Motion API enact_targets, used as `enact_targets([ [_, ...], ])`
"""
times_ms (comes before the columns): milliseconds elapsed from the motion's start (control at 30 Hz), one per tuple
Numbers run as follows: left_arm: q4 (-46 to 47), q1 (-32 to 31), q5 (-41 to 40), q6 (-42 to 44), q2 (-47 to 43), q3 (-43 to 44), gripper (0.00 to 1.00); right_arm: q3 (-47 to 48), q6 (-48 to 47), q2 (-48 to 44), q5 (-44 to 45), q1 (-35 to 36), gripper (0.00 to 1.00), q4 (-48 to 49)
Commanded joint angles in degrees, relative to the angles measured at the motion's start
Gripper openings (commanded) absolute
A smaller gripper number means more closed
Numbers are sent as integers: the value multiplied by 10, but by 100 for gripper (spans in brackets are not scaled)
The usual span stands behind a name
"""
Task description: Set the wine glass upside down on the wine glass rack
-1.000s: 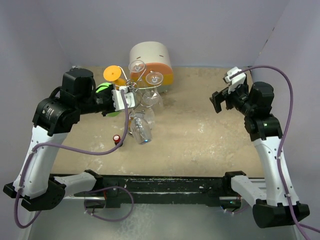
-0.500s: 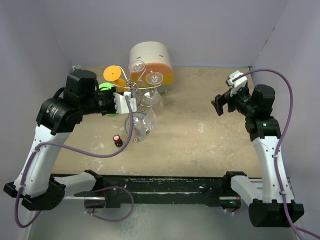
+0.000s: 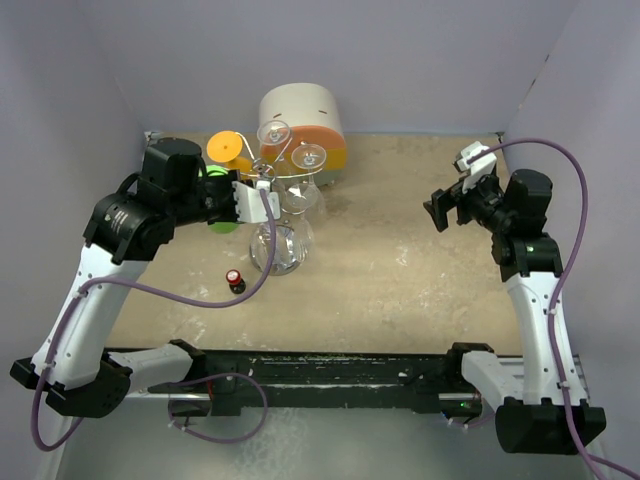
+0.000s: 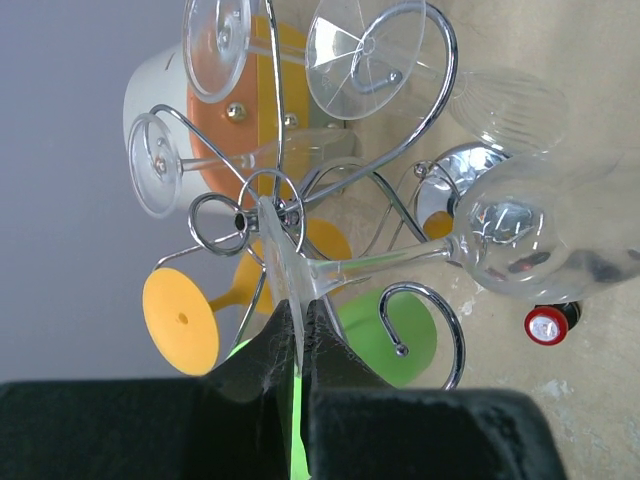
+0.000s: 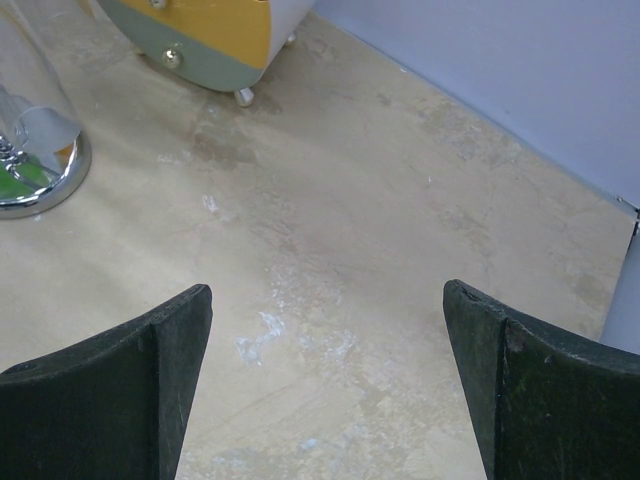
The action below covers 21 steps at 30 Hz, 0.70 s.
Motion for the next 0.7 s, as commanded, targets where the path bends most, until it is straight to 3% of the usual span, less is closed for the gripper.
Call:
enact_targets([
  [0, 40, -4, -20, 18, -6, 6, 0, 1, 1, 0, -17, -3, 99, 25],
  [667, 17, -13, -91, 48, -1, 16, 0, 3, 2, 3, -26, -6, 99, 24],
])
